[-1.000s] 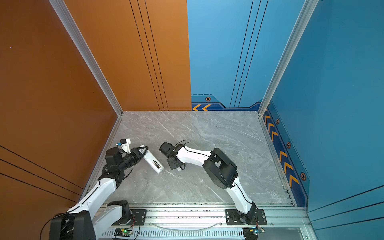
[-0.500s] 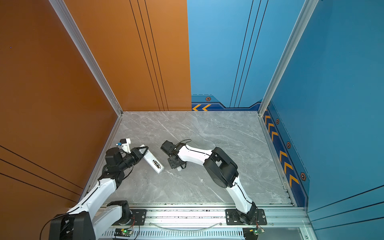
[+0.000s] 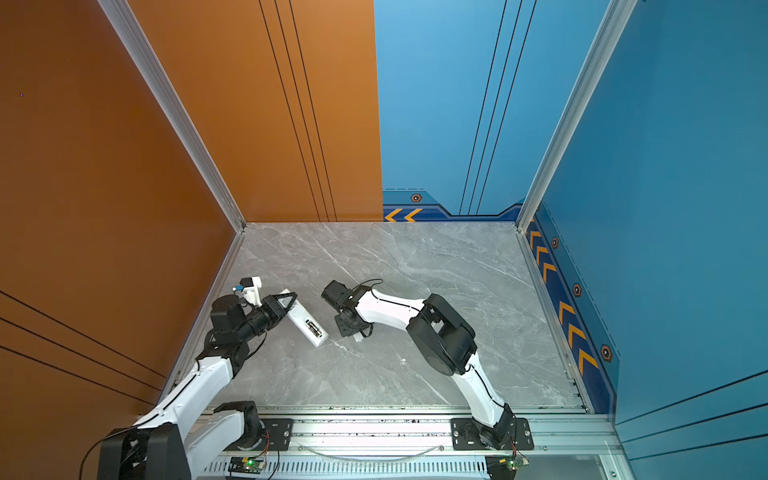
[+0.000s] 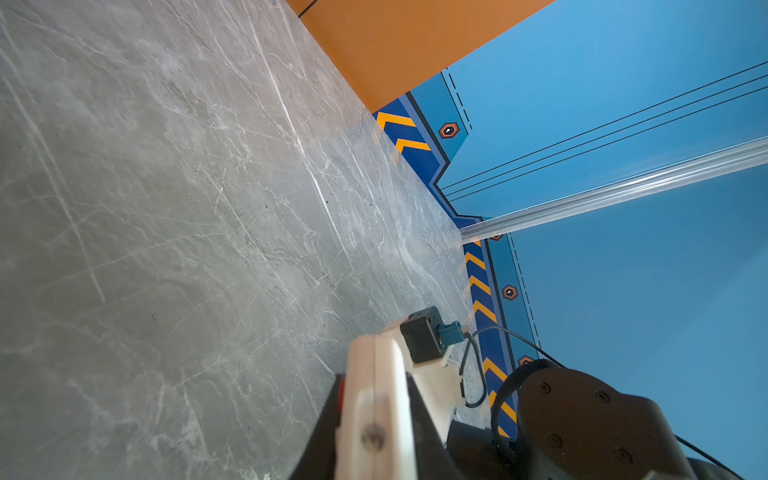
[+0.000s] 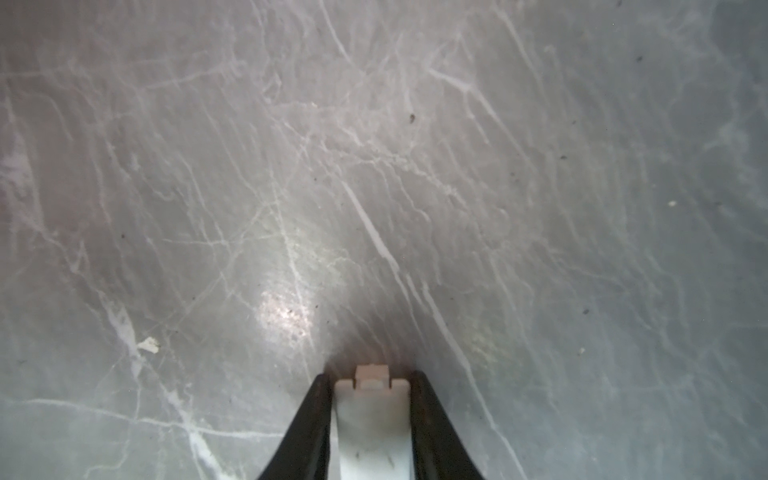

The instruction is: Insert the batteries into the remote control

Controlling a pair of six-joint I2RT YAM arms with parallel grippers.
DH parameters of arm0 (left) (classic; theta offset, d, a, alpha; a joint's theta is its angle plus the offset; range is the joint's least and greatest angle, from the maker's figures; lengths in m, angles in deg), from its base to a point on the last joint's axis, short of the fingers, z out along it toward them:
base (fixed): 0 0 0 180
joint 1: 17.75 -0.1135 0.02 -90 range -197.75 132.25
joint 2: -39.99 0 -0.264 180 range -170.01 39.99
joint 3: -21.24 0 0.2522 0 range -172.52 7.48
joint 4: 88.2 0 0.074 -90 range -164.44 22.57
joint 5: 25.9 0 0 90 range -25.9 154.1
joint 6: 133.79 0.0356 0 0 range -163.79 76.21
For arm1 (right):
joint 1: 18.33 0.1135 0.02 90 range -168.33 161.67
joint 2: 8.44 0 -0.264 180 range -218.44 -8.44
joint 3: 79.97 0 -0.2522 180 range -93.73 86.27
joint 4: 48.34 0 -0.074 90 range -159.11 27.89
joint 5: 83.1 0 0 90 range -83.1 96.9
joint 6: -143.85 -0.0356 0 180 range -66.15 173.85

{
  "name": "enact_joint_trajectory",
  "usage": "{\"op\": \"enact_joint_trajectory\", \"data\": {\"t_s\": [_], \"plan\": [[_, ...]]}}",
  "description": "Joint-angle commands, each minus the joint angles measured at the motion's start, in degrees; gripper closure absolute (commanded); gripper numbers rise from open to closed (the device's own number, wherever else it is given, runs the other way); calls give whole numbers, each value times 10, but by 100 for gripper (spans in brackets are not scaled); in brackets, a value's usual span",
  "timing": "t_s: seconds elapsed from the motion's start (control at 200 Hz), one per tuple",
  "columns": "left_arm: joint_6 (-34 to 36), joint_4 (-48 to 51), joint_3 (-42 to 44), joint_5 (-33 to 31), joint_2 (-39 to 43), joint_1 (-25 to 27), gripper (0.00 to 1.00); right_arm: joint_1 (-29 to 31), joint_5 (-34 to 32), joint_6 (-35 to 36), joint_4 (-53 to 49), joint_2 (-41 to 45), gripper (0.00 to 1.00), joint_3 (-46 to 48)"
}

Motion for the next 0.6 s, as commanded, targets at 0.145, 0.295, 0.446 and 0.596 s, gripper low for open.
{"op": "enact_joint_trajectory", "data": {"t_s": [0.145, 0.295, 0.446, 0.596], "plan": [[3, -17, 5, 11, 10, 2, 100, 0, -6, -4, -12, -29, 76, 30], [2, -17, 7, 10, 11, 3, 100, 1, -31, 9, -30, -29, 78, 27], [4, -17, 6, 9, 8, 7, 100, 2, -52, 20, -45, -26, 74, 24], [5, -17, 6, 7, 7, 9, 100, 4, -52, 22, -48, -30, 70, 14]]}}
